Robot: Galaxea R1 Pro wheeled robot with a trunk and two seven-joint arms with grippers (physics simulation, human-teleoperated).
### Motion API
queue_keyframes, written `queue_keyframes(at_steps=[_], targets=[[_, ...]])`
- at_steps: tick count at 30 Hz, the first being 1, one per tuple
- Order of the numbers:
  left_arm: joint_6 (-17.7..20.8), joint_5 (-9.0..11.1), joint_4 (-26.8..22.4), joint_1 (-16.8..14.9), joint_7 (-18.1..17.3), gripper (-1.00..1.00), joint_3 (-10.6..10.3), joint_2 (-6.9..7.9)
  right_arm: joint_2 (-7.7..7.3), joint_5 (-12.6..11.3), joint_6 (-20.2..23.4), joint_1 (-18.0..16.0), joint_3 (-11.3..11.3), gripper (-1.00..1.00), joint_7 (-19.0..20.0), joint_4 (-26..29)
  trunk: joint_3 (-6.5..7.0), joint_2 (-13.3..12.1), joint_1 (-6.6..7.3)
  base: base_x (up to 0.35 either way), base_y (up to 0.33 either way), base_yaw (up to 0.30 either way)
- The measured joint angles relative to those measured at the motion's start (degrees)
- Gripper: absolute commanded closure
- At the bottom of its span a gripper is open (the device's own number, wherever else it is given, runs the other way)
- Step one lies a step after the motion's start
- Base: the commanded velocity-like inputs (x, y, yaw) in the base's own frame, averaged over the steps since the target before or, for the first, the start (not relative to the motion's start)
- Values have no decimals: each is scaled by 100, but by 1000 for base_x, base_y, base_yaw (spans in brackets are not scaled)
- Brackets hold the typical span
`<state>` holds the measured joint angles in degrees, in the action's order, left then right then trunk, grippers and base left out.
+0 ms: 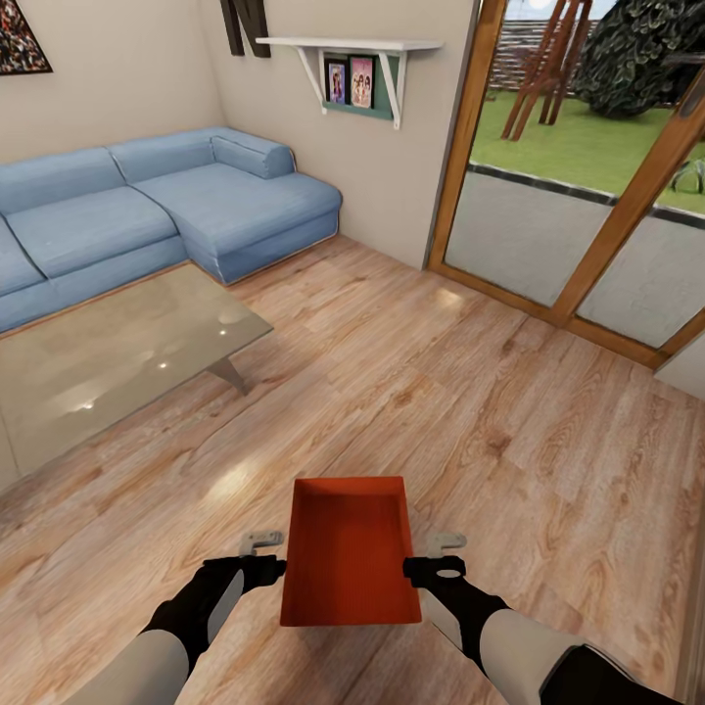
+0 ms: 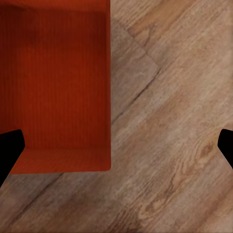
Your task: Move the two storage containers from the living room to the garage. In the garage, place one container on the floor and stack the other container on top of it (either order is fine).
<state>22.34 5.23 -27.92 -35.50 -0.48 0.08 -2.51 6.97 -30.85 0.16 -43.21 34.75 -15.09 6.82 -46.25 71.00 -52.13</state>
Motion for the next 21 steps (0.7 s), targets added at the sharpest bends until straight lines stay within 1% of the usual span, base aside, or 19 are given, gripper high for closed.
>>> queue_keyframes(at_steps=[7,11,21], targets=[[-7,-22,-64,0,0,-100,-6,9,9,5,-1,0,0,-100,1,7,-126,281,-154,0,0,0],[-8,-27,-77,0,1,-100,-16,12,12,6,-5,0,0,-100,1,14,-126,282,-154,0,0,0],[-8,-28,-82,0,-6,-100,-23,7,6,6,-15,0,-7,-100,-1,55,-305,682,-374,0,0,0]])
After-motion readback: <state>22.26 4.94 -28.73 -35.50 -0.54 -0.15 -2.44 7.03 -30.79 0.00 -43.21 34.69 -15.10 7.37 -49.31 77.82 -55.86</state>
